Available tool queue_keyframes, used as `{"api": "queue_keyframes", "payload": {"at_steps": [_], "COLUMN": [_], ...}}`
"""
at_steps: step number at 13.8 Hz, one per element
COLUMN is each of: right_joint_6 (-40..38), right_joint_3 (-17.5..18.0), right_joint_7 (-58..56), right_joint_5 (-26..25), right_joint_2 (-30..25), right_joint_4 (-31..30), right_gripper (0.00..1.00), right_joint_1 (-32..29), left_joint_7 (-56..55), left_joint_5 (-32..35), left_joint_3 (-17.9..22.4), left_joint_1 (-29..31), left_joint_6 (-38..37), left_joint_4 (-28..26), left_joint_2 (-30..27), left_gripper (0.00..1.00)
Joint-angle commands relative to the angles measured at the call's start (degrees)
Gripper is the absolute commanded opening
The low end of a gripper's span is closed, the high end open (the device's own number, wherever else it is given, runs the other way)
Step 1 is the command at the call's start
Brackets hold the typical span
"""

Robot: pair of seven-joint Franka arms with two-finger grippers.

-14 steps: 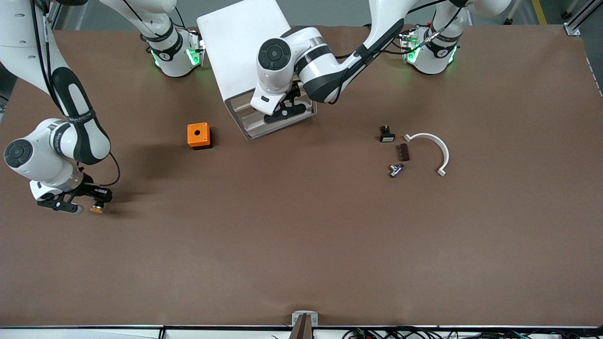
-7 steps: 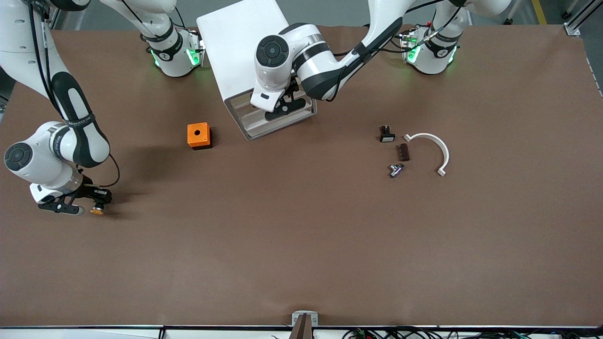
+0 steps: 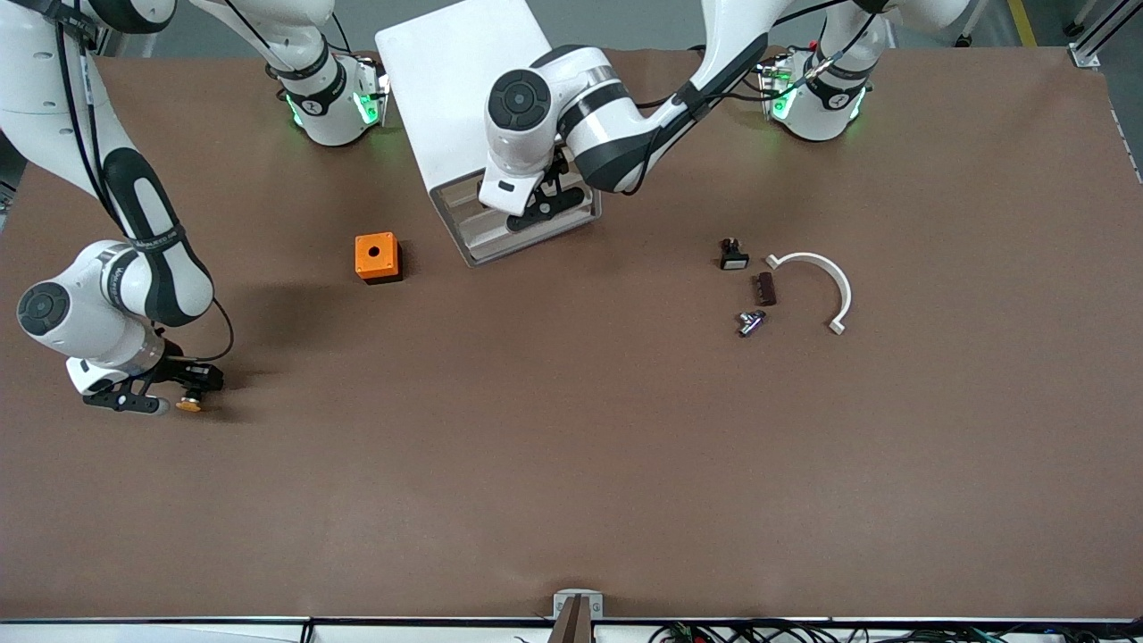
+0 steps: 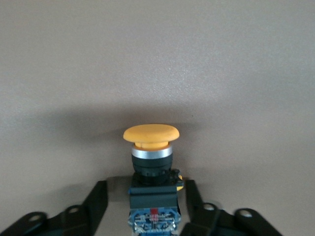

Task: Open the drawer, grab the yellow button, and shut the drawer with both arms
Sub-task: 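Push the drawer shut with the left gripper while the right gripper carries the button, then lower the button onto the table with the right gripper and open it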

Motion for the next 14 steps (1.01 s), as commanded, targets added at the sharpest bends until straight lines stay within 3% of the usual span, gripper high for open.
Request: {"api": "queue_keyframes", "payload": {"at_steps": [1, 3, 8, 14], "right_joint_6": [-0.7, -4.4, -25.8, -47.6], "right_joint_3": [1.4, 1.3, 1.4, 1.3], "right_joint_7": [-2.0, -3.8, -3.5, 7.5], "right_joint_5": [0.5, 0.5, 0.6, 0.5], "right_joint_2": [0.2, -1.0, -6.2, -14.4], "right_joint_4": [1.7, 3.5, 12.7, 21.7], "right_gripper": [1.0, 1.0, 1.0, 1.0], "right_joint_1": [-1.4, -1.2, -0.2, 5.7], "left_joint_7": [-0.1, -0.1, 3.8, 16.5], "left_joint_5": [1.3, 4.7, 7.4, 7.4], "left_joint_3": [-0.3, -0.3, -0.3, -0.4], "left_joint_1": [4.7, 7.8, 18.2, 31.6], "left_joint_6": [-3.8, -4.5, -7.2, -11.6], "left_joint_4": [0.1, 0.4, 1.7, 2.1], "left_joint_2": [-3.8, -6.4, -11.2, -16.9], "left_gripper": [1.0, 1.0, 1.0, 1.0]}}
